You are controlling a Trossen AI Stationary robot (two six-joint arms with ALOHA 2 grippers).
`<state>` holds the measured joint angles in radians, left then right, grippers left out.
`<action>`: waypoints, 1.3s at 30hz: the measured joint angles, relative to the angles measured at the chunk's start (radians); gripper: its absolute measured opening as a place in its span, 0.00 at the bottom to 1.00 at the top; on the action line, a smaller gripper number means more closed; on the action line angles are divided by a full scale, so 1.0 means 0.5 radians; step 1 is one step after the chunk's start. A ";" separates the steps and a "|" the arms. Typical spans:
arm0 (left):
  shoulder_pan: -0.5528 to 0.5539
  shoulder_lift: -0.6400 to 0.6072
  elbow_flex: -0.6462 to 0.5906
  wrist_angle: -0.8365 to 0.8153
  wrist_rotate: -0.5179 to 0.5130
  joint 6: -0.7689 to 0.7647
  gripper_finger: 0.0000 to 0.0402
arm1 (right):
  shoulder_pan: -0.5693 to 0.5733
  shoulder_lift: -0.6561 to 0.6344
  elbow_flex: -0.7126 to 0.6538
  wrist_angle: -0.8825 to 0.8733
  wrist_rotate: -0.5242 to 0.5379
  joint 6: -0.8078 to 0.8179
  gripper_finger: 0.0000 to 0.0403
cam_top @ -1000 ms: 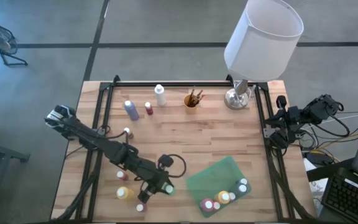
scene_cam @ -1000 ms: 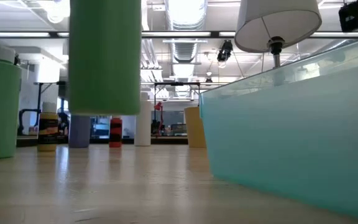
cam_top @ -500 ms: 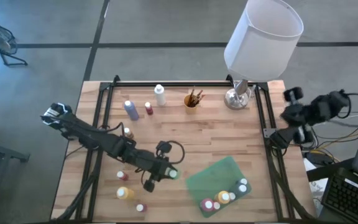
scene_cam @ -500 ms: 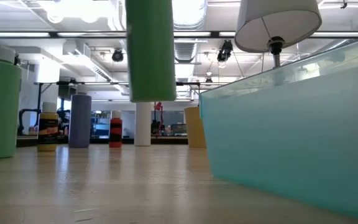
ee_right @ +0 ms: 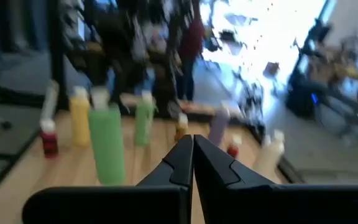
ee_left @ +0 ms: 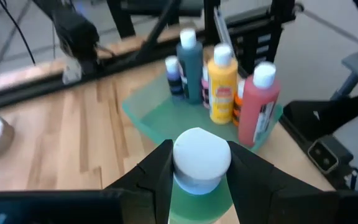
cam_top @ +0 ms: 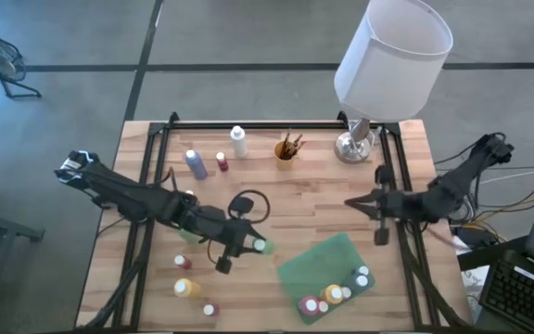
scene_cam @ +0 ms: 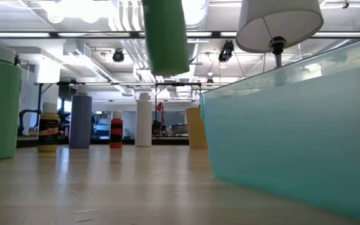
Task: Pick & Place Paint Supplies
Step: Put the big green paint bottle into the green bin
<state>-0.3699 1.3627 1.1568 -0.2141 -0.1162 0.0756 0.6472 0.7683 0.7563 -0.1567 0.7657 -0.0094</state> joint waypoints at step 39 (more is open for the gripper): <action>0.401 -0.016 0.068 0.554 -0.041 -0.105 0.33 | -0.290 1.027 0.215 0.328 0.044 0.304 0.91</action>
<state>-0.1696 1.3548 1.1908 0.0629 -0.1368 0.0231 0.5022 1.2818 0.8635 0.0072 0.7876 0.1424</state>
